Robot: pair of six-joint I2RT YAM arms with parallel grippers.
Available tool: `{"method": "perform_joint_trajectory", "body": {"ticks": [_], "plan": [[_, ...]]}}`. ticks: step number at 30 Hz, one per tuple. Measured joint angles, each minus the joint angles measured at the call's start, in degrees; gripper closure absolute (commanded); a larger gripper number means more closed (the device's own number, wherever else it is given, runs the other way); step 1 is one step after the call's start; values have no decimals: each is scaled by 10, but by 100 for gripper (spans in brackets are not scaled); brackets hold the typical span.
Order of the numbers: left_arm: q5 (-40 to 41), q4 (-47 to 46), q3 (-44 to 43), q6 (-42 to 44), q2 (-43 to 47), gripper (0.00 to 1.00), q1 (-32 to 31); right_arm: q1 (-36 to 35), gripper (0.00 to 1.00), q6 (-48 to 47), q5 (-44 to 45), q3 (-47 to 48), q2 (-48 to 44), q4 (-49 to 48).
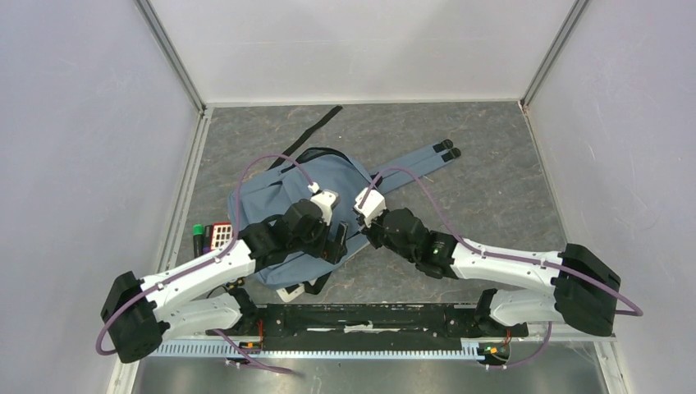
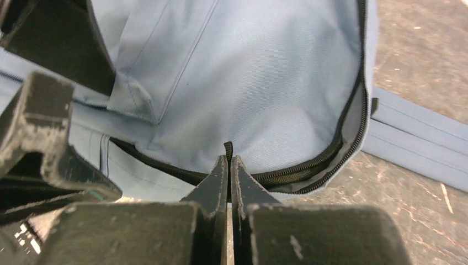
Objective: Pack the student bag
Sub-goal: Zip the student bag at the center of the board.
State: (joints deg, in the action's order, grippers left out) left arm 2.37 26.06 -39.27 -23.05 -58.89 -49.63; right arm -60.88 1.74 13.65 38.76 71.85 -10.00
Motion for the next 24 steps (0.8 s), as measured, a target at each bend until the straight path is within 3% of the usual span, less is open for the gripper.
{"method": "perform_joint_trajectory", "body": {"ticks": [5,9,24], "plan": [[21,-28,-7,14,-22,5,-26,-19,100,-5,78,-33,-23,-48],[34,-54,-8,22,-31,3,-43,-25,100,-6,119,-50,-54,-73],[178,-95,-9,87,-24,0,-145,-25,100,13,148,-51,-71,-83]]}}
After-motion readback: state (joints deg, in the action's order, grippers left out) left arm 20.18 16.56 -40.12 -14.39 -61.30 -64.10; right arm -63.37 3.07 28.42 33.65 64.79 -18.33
